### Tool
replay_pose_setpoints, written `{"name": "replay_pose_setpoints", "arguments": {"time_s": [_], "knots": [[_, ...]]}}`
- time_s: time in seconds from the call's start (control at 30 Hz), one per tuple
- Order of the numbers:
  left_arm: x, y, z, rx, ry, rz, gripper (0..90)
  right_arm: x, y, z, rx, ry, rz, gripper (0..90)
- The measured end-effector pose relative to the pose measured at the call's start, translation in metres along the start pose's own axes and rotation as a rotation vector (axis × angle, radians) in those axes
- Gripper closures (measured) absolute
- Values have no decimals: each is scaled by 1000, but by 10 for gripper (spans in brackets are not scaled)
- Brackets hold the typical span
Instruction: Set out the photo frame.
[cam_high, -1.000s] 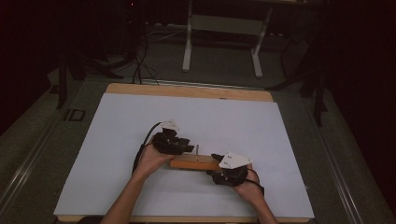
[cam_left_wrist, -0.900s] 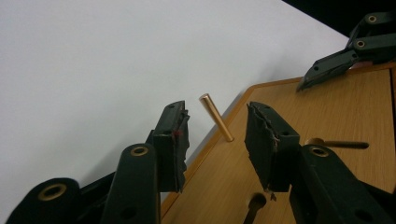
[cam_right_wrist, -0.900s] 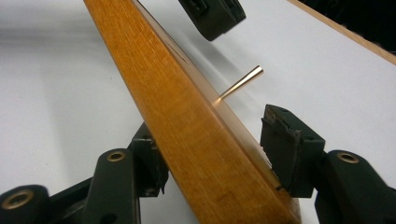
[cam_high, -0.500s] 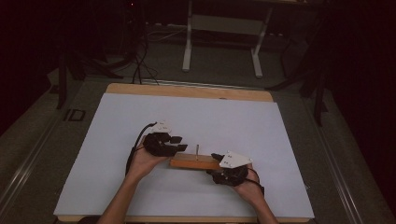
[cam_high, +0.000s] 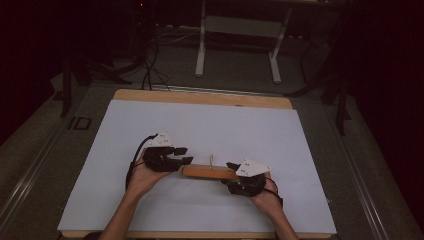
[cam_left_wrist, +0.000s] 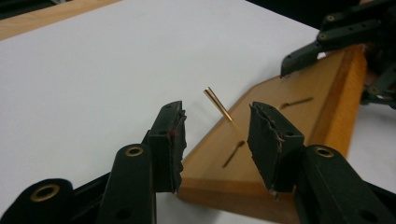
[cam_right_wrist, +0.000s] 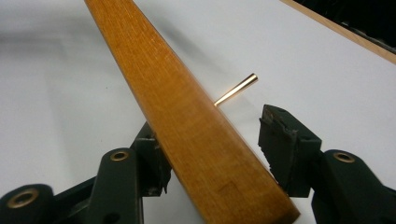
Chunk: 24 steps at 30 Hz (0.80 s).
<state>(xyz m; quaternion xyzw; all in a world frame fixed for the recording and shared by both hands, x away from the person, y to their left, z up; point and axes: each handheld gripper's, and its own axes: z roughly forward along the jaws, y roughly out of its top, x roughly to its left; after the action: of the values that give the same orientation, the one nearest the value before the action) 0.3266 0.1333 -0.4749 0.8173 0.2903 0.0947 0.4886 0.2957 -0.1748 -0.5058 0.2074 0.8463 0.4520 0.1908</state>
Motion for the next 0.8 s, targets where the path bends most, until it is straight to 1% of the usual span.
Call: {"name": "replay_pose_setpoints", "arguments": {"time_s": [0.07, 0.1, 0.37, 0.43, 0.5, 0.67, 0.73, 0.8], "knots": [[-2, -1, -3, -11, -2, 0, 552, -1, 1, 0, 0, 0, 2, 463], [-3, -2, -5, -17, -4, 6, 553, -1, 1, 0, 1, 1, 1, 466], [-11, -1, -16, -48, 6, 29, 543, -4, 2, 1, 3, 12, -7, 477], [-11, -1, -18, -54, -1, 30, 540, -4, 3, 1, 3, 14, -9, 480], [-11, -3, -21, -64, -21, 32, 547, -5, 3, 1, 5, 18, -11, 482], [-8, -8, -27, -83, -28, 21, 531, -6, 4, 1, 7, 23, -12, 484], [-8, -11, -29, -81, -22, 23, 513, -6, 4, 1, 7, 24, -11, 486], [-9, -13, -30, -76, -26, 22, 500, -7, 4, 1, 6, 26, -9, 488]]}}
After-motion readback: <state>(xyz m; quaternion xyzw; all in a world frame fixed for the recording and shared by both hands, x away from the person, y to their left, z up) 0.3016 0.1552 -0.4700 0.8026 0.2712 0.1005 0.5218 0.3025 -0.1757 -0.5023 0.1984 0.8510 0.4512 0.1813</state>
